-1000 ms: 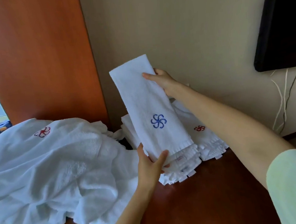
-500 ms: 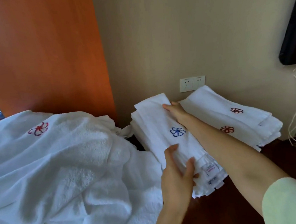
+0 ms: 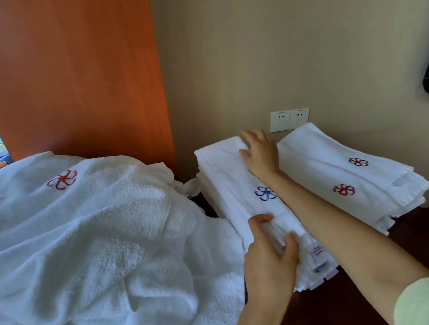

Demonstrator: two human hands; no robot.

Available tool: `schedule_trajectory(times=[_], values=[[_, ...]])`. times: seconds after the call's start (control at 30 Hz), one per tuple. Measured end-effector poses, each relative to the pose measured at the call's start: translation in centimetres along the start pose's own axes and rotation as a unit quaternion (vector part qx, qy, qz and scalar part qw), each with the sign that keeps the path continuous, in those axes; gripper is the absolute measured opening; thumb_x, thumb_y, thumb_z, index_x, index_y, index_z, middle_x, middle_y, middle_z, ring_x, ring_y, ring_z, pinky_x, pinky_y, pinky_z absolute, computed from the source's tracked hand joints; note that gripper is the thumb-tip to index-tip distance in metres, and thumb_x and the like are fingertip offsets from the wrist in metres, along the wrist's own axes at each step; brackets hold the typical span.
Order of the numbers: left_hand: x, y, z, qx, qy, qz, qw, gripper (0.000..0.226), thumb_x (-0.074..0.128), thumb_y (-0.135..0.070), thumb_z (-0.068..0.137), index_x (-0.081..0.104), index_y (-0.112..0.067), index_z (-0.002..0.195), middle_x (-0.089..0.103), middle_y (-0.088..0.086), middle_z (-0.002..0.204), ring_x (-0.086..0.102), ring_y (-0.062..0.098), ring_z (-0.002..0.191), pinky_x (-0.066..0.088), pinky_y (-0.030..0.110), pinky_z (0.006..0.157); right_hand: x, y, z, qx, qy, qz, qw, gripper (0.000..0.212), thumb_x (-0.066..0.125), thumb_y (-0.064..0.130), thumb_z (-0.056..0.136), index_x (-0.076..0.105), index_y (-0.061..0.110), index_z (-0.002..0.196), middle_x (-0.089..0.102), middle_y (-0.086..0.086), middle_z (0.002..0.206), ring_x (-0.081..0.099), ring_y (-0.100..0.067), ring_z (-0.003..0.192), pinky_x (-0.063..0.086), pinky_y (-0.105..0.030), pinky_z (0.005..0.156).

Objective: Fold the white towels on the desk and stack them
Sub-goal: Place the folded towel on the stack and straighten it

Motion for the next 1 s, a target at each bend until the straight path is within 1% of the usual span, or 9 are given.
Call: schedule_trajectory(times=[0.07,0.13,0.2,0.43,0.53,0.7,0.87,0.93,1.0], values=[[0.1,0.1,-0.1,0.005,0.001,0.009,1.000,0.032,0.055,-0.042,0.092,0.032,-0.041,0.114,0.067,0.004,0.067,0.066,0.013,0.060,0.055,0.037,0.064,1.0,1.8,-0.2,-0.094,0.072,0.016,0.993,0.047,0.050,0.033,0.099,0.044,0.024,0.145,0.037,-0.001,0.152,0.031,-0.023,0.139,0.027,-0.036,0.112],[0.2,0.2,0.1,0.003,0.000,0.020,1.000,0.032,0.053,-0.042,0.092,0.030,-0.040,0.115,0.068,0.004,0.068,0.066,0.012,0.061,0.055,0.037,0.065,3.3,2.3,-1.0,-0.087,0.244,0.004,0.966,0.053,0.037,0.050,0.100,0.032,0.033,0.150,0.019,0.006,0.161,0.015,-0.016,0.147,0.016,-0.037,0.119],[0.0,0.2,0.3,-0.004,-0.002,0.021,1.000,0.032,0.052,-0.042,0.093,0.029,-0.039,0.116,0.068,0.005,0.068,0.065,0.015,0.060,0.055,0.037,0.066,4.2,2.0,-1.1,-0.066,0.324,-0.026,0.943,0.058,0.030,0.057,0.100,0.019,0.036,0.153,0.003,0.009,0.163,0.003,-0.012,0.149,0.009,-0.039,0.120],[-0.9,-0.9,0.4,0.026,0.038,0.132,0.990,0.036,0.047,-0.045,0.096,0.030,-0.031,0.124,0.062,0.000,0.066,0.060,0.016,0.063,0.050,0.029,0.065,2.2,2.2,-2.1,-0.066,0.269,0.008,0.961,0.048,0.036,0.043,0.103,0.032,0.034,0.149,0.014,0.010,0.161,0.018,-0.010,0.146,0.020,-0.034,0.116],[-2.4,-1.4,-0.2,0.053,0.082,0.225,0.969,0.043,0.047,-0.051,0.095,0.031,-0.033,0.131,0.061,-0.005,0.069,0.056,0.012,0.064,0.046,0.027,0.067,0.7,2.3,-4.4,-0.080,0.323,-0.005,0.943,0.047,0.032,0.039,0.105,0.029,0.030,0.151,0.013,0.006,0.162,0.010,-0.010,0.148,0.010,-0.033,0.118],[-6.0,-0.1,-3.0,0.027,0.113,0.282,0.952,0.056,0.047,-0.050,0.096,0.026,-0.038,0.146,0.058,-0.004,0.124,0.055,0.012,0.110,0.045,0.026,0.092,-2.2,2.6,-9.7,-0.122,0.358,-0.071,0.923,0.053,0.023,0.043,0.105,0.009,0.029,0.154,-0.005,0.006,0.162,-0.007,-0.008,0.148,-0.002,-0.032,0.118],[-13.6,2.4,-7.6,0.066,-0.058,0.437,0.895,0.055,0.050,-0.036,0.097,0.031,-0.032,0.148,0.017,0.001,0.159,0.015,0.018,0.147,0.022,0.033,0.118,-3.8,4.0,-14.1,-0.144,0.319,-0.156,0.923,0.056,0.025,0.045,0.104,0.008,0.029,0.155,-0.005,0.003,0.163,-0.005,-0.010,0.149,-0.001,-0.033,0.120],[-17.4,3.1,-9.9,0.098,-0.162,0.445,0.875,0.061,0.070,-0.023,0.084,0.049,-0.024,0.140,0.034,0.013,0.152,0.030,0.028,0.143,0.022,0.046,0.117,-4.1,5.6,-15.7,-0.145,0.274,-0.140,0.941,0.056,0.033,0.043,0.103,0.017,0.026,0.154,0.007,0.001,0.163,0.003,-0.012,0.149,0.003,-0.033,0.119],[-20.5,4.7,-11.8,0.067,-0.218,0.441,0.868,0.069,0.076,-0.021,0.077,0.049,-0.019,0.141,0.040,0.017,0.147,0.036,0.033,0.139,0.014,0.054,0.116,-4.2,8.9,-17.2,-0.150,0.214,-0.036,0.965,0.057,0.044,0.041,0.100,0.028,0.021,0.152,0.023,-0.002,0.159,0.018,-0.016,0.147,0.013,-0.032,0.116]])
Point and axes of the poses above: each hand's wrist, its own z-axis towards the middle knuckle, its own x-axis out of the palm, y = z × x, the point moved 5 cm from there along z, towards the middle knuckle
